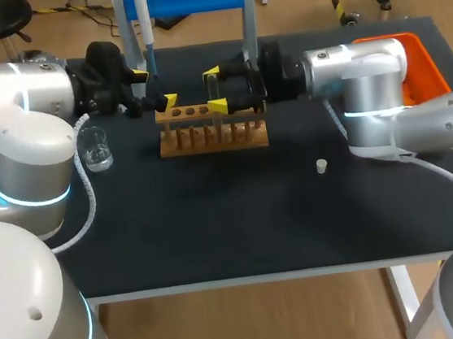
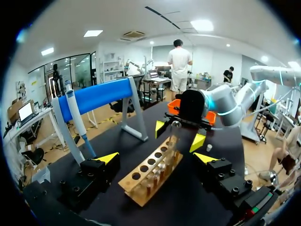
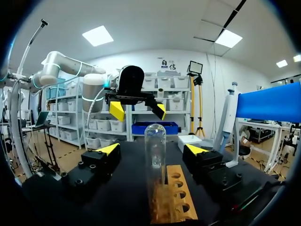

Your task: Invert the test tube, pick up the pipette, mount the tip to pipette, aspirate from beaker and dispense into the tube, eject the tip, return the pipette, and cap with the stopper.

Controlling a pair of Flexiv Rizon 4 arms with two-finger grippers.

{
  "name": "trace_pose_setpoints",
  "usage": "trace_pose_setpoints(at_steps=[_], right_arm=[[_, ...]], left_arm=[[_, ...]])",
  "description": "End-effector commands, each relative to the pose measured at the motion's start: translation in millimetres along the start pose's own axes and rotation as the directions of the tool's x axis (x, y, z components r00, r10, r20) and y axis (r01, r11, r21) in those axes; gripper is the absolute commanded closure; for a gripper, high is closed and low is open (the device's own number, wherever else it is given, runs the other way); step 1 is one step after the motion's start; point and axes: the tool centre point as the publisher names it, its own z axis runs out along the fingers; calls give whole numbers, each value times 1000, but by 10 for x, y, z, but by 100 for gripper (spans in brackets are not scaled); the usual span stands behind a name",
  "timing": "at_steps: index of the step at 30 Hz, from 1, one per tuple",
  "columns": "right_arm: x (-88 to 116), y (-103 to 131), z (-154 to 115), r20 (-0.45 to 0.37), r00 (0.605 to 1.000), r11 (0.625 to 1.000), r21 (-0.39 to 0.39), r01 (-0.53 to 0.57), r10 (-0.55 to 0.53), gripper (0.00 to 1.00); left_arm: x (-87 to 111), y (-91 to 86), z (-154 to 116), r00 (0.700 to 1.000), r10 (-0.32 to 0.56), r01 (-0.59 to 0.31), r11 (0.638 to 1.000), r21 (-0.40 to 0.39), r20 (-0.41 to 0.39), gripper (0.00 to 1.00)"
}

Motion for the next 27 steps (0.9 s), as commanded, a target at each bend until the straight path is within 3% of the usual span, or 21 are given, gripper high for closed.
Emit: trace_pose_setpoints(at_steps=[1, 5, 10, 27], right_arm=[[-20, -15, 11, -4, 1000, 1000, 0, 0, 0, 53], [-22, -20, 15, -3, 1000, 1000, 1, 0, 0, 63], [-31, -31, 16, 0, 1000, 1000, 1, -2, 2, 100], [-46, 35, -12, 0, 1000, 1000, 1, 1, -1, 100]], left_arm=[[-2, -3, -2, 1000, -1, 1, 1000, -2, -1, 0], [-2, -3, -2, 1000, -1, 1, 1000, -2, -1, 0], [-2, -3, -2, 1000, -1, 1, 1000, -2, -1, 0], [-2, -3, -2, 1000, -1, 1, 1000, -2, -1, 0]])
